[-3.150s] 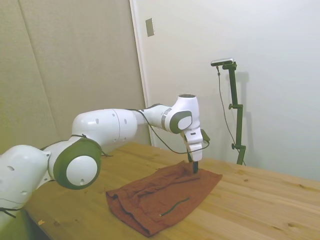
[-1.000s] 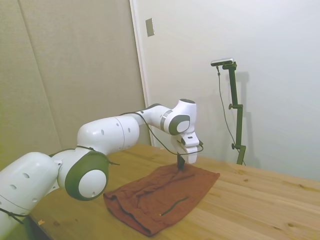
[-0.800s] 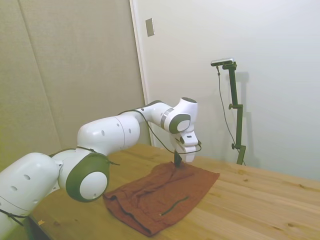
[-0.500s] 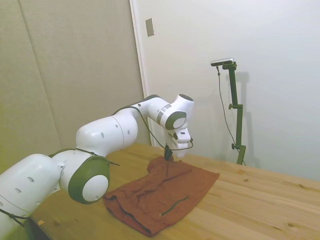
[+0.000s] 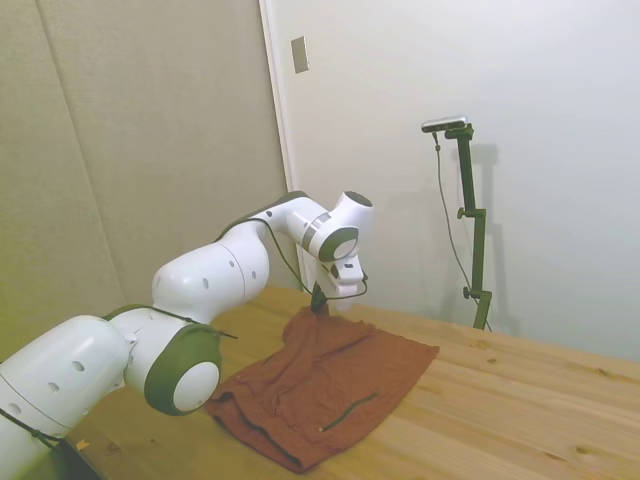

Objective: Unfold the shorts

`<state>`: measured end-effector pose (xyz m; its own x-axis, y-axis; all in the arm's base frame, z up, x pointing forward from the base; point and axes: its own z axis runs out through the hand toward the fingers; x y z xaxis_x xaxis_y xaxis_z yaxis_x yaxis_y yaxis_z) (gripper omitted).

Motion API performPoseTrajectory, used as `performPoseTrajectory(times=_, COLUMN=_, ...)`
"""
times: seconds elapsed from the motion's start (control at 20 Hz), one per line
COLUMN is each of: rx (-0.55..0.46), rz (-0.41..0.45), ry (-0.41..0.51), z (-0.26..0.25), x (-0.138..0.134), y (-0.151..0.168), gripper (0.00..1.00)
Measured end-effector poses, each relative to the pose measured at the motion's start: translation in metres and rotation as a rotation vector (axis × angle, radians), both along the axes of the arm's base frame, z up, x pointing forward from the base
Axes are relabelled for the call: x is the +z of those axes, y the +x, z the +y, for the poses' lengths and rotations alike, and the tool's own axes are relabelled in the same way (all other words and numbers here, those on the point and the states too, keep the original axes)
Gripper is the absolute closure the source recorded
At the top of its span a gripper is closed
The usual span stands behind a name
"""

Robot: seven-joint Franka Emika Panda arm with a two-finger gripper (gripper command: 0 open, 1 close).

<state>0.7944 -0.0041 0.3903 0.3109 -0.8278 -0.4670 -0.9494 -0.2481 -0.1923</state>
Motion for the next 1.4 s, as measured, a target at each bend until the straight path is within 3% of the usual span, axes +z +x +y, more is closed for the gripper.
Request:
performPoseTrajectory(times=0.9, rx=0.047, rz=-0.011, ry=-0.008, z=0.077, x=-0.013, y=0.003, gripper=1.0)
performPoseTrajectory(times=0.95, rx=0.052, rz=-0.011, ry=-0.014, z=0.081, x=-0.015, y=0.003, gripper=0.0)
performPoseTrajectory(times=1.4, rx=0.085, rz=-0.02, ry=-0.043, z=0.11, x=-0.019, y=0.001, gripper=0.0)
